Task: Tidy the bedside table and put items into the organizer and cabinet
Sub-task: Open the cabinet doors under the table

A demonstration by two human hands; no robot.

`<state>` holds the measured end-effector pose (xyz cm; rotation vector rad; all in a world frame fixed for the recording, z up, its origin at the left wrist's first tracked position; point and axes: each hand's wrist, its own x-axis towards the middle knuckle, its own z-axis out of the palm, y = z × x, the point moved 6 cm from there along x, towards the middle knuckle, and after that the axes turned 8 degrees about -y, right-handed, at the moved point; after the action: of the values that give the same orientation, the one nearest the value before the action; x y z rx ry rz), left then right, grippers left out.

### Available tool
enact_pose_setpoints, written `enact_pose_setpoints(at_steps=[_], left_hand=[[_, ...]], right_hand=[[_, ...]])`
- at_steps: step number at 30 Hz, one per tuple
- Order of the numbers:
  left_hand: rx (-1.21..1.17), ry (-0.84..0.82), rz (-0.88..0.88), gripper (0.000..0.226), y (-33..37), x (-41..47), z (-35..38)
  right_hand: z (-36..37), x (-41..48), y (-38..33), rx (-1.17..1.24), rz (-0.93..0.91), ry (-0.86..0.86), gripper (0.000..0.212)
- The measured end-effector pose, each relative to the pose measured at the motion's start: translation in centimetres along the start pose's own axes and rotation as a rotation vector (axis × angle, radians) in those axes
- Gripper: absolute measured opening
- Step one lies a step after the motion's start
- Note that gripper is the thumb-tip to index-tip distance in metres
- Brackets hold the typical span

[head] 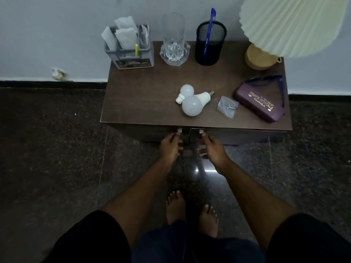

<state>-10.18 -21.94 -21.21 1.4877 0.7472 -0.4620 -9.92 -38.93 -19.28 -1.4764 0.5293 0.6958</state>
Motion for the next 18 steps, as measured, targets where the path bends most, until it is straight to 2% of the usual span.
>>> enact_pose_setpoints(at_steps=[2,4,12,18], left_hand=[[-0.017,-0.011,0.034,0.013,-0.6,0.3,0.1],[-0.012,-0.011,0.07,0.018,-0.7,0.7,0.0],[0.222,-0.076,0.219,0.029,0.4,2.0,-1.0],[0.444,-0.143,0.152,0.031,0.4,-0.5,-2.2]], right_hand=[[0.3,0.0,0.6,0.031,-0.024,-0.031,0.025],[0.6,0.2,0.6,0.061,-0.032,-0.053,0.022],[-0.2,1.5,0.9,-0.127,-0.108,-0.036,0.039],[-0.2,-0.2,1.7,-0.198,-0.057,-0.034,0.039]])
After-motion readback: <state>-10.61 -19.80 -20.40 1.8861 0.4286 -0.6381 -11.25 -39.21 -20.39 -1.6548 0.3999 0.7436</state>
